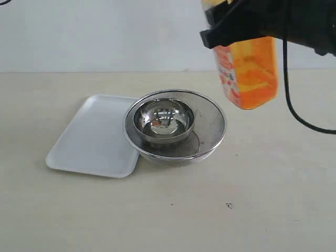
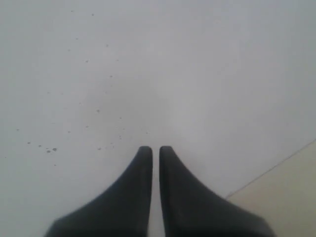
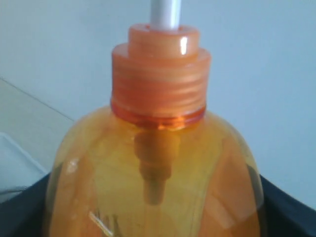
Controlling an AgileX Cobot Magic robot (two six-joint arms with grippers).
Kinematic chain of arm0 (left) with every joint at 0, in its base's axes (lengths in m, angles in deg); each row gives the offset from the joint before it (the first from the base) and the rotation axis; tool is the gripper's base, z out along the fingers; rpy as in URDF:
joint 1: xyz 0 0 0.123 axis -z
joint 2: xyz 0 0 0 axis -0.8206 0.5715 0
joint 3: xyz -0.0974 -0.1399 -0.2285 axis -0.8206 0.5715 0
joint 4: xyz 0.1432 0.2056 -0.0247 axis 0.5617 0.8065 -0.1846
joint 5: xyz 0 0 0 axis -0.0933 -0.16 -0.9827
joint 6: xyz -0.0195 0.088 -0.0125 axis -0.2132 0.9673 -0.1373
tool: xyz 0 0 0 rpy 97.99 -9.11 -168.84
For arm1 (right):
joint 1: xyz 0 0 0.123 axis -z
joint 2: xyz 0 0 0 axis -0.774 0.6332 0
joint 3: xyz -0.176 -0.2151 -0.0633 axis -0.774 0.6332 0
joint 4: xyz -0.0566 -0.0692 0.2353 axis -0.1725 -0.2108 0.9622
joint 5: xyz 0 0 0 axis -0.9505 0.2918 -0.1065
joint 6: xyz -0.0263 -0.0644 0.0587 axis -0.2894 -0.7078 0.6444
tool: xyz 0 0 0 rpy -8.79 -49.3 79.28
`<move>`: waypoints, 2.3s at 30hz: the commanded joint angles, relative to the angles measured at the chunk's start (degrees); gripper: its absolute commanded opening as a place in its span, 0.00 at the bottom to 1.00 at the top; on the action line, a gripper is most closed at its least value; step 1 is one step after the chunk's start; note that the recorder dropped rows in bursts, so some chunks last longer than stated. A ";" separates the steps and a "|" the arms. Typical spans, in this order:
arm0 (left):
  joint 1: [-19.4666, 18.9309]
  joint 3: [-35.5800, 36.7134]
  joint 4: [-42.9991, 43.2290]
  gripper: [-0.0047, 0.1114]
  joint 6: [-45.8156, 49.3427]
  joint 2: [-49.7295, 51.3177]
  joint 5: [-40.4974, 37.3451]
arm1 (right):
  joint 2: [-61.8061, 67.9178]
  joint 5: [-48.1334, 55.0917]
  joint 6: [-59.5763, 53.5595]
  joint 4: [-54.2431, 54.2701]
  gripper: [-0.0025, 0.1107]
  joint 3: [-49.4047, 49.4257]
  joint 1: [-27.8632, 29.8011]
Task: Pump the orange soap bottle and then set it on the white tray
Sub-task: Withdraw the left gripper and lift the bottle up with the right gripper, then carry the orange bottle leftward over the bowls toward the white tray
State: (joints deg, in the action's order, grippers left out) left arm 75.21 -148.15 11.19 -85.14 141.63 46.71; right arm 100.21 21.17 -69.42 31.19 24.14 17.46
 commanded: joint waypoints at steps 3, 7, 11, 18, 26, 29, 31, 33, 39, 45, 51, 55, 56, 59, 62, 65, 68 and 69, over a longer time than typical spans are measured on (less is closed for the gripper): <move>-3.96 6.68 -0.39 0.08 0.31 -6.00 -1.50 | 1.53 2.63 13.91 -12.27 0.02 -7.80 -3.44; -7.60 11.30 -0.39 0.08 0.31 -8.11 -1.50 | 5.50 1.06 18.52 -17.79 0.02 -12.21 -7.60; -10.32 14.53 -0.39 0.08 0.31 -8.10 -1.50 | 10.31 -4.10 25.93 -25.05 0.02 -15.62 -11.56; -12.75 14.93 -0.39 0.08 -5.89 -7.62 -1.28 | 19.03 -16.58 47.25 -43.90 0.02 -19.95 -15.11; -14.35 20.38 -0.45 0.08 -9.24 -8.77 -13.24 | 25.95 -23.13 53.53 -45.87 0.02 -22.52 -15.24; -14.35 22.64 -1.83 0.08 -9.24 -11.06 -17.49 | 28.16 -22.76 54.29 -45.87 0.02 -23.78 -15.24; -14.35 23.87 -1.83 0.08 -8.72 -12.69 -18.03 | 29.73 -22.16 54.98 -45.87 0.02 -24.65 -15.24; -14.35 24.55 -1.83 0.08 -7.93 -14.00 -18.03 | 31.23 -20.72 55.94 -45.87 0.02 -25.78 -15.24; -14.35 26.59 -3.39 0.08 -7.65 -14.45 -17.35 | 36.41 -18.70 56.21 -45.99 0.02 -28.81 -15.24; -14.35 28.15 -4.16 0.08 -7.65 -14.45 -17.35 | 39.66 -18.02 57.14 -46.08 0.02 -30.22 -15.24; -14.35 28.15 -4.40 0.08 -7.65 -14.45 -17.35 | 42.60 -18.08 57.89 -46.11 0.02 -30.22 -15.24; -14.35 28.15 -4.53 0.08 -7.65 -14.45 -16.54 | 44.08 -20.17 57.89 -47.15 0.02 -30.32 -15.24; -14.35 28.15 -4.53 0.08 -7.65 -14.45 -16.13 | 44.45 -20.75 57.89 -47.16 0.02 -30.32 -15.24; -14.25 28.15 -4.53 0.08 -7.65 -14.45 -15.86 | 45.23 -20.87 59.14 -47.33 0.02 -30.32 -15.24; -14.25 28.15 -4.53 0.08 -7.65 -14.45 -15.86 | 45.65 -21.12 59.34 -47.62 0.02 -30.32 -15.24; -14.25 28.15 -4.53 0.08 -7.65 -14.45 -15.86 | 45.65 -20.87 59.50 -49.80 0.02 -30.32 -15.24; -14.25 28.15 -3.96 0.08 -7.65 -14.45 -16.07 | 45.65 -20.98 63.22 -50.48 0.14 -30.32 -15.24; -14.25 28.15 -3.65 0.08 -7.65 -14.45 -16.07 | 45.65 -20.98 63.82 -50.48 0.21 -30.32 -15.24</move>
State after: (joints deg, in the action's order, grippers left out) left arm 61.01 -120.22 7.17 -92.80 127.57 30.73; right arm 147.04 4.43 -7.33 -18.38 -5.26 2.15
